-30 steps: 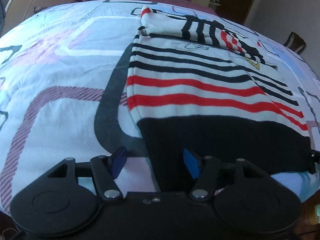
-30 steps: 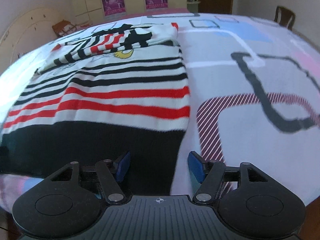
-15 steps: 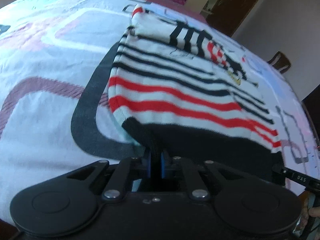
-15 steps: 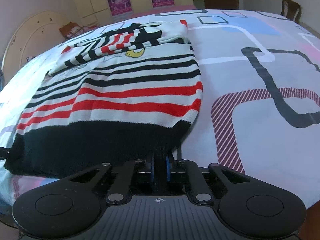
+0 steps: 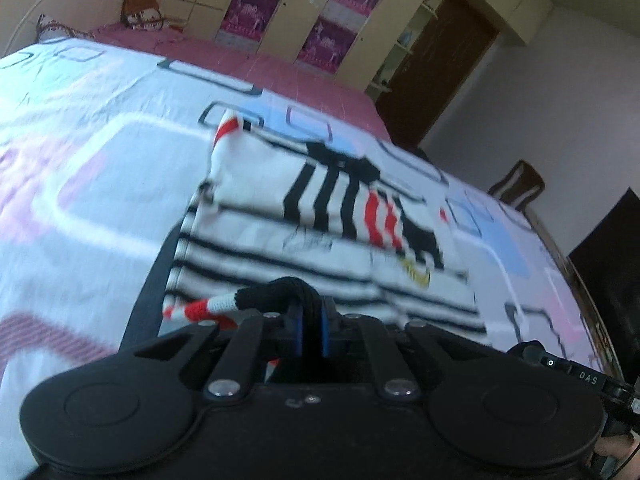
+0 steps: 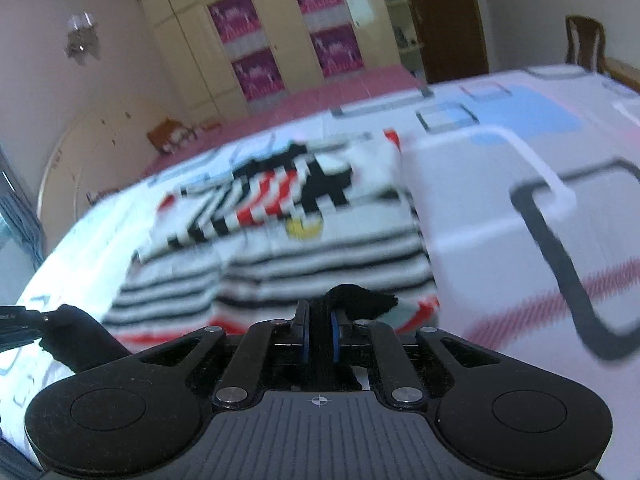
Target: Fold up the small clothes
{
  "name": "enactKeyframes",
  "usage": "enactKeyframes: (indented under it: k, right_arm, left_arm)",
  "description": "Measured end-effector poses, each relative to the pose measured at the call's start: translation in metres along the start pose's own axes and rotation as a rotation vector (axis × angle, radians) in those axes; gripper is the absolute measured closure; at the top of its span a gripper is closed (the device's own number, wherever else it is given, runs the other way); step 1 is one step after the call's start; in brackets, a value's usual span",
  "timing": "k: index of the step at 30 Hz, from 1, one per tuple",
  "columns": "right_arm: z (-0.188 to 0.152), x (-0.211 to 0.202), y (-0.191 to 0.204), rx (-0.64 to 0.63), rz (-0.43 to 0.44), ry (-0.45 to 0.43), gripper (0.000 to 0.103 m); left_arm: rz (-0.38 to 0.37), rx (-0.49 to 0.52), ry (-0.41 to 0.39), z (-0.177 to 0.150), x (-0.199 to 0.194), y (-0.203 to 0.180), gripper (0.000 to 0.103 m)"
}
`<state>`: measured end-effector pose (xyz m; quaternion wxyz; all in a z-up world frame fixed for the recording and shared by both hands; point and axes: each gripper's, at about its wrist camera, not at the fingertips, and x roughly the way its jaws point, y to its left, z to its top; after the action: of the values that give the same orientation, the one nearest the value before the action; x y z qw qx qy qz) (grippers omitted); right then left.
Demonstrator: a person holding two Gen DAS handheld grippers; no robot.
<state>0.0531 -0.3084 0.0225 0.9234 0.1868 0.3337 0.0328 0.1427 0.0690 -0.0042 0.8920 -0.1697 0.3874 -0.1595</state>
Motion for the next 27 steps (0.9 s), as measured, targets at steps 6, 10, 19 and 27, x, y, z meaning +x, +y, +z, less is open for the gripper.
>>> enactKeyframes:
  k: [6, 10, 19, 27]
  right_arm:
    - [0.056, 0.044, -0.005, 0.005, 0.024, -0.069, 0.094]
    - [0.093, 0.085, -0.015, 0.043, 0.035, -0.082, 0.094]
    - [0.154, 0.172, -0.035, 0.059, 0.017, -0.059, 0.094]
    - [0.174, 0.238, -0.056, 0.134, -0.008, 0.025, 0.094]
  left_arm:
    - [0.019, -0.017, -0.061, 0.051, 0.038, -0.002, 0.095]
    - [0.038, -0.043, -0.085, 0.085, 0.071, -0.002, 0.095]
    - [0.082, -0.015, -0.087, 0.142, 0.146, -0.013, 0.095]
    - [0.174, -0.06, -0.008, 0.163, 0.215, 0.008, 0.095]
